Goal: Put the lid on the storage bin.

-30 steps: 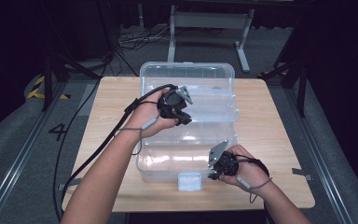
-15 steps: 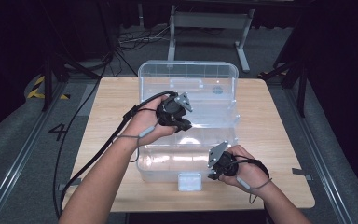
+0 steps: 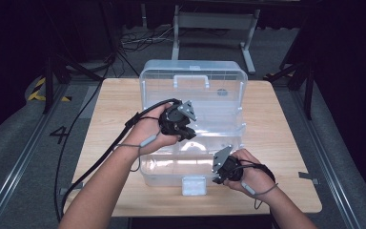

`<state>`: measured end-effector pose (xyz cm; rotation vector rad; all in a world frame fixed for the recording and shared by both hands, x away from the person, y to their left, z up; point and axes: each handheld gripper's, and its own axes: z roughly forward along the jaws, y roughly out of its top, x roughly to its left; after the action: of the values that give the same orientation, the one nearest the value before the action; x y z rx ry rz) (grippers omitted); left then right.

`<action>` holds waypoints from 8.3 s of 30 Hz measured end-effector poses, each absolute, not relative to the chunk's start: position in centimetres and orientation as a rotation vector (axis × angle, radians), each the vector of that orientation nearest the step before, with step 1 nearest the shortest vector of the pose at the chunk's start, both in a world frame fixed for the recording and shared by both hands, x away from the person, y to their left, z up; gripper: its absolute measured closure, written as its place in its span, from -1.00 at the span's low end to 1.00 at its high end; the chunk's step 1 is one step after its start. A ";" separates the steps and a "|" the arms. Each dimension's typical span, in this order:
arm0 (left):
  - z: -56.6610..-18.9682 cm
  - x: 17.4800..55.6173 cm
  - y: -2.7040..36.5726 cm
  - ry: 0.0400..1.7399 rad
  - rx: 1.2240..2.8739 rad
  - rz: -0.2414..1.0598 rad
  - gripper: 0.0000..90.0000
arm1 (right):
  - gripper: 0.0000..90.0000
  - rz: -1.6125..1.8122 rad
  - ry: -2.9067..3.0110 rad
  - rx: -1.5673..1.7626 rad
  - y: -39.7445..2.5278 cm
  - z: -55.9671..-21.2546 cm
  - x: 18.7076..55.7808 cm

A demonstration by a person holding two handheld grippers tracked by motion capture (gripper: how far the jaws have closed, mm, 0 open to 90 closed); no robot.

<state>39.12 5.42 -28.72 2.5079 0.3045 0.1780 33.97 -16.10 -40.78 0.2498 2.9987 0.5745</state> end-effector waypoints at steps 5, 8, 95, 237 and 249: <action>-28.8 38.9 5.4 0.306 2.513 0.173 0.91 | 0.82 0.569 2.990 0.237 -16.1 -40.8 33.9; -28.8 38.8 5.3 0.306 2.515 0.168 0.91 | 0.82 0.566 2.983 0.242 -16.0 -40.8 33.8; -29.9 37.4 5.3 0.316 2.513 0.117 0.90 | 0.88 0.851 2.847 0.210 -18.6 -34.7 31.7; -31.1 32.6 19.1 0.885 1.969 0.366 1.00 | 1.00 1.598 2.230 0.848 -27.5 -32.7 34.5; -31.6 32.5 19.3 0.931 1.964 0.282 1.00 | 1.00 1.565 2.288 0.850 -27.5 -32.9 34.2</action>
<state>32.48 19.28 -31.64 1.9637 0.9314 0.2816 34.16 -27.46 -32.88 0.8499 2.2879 1.5654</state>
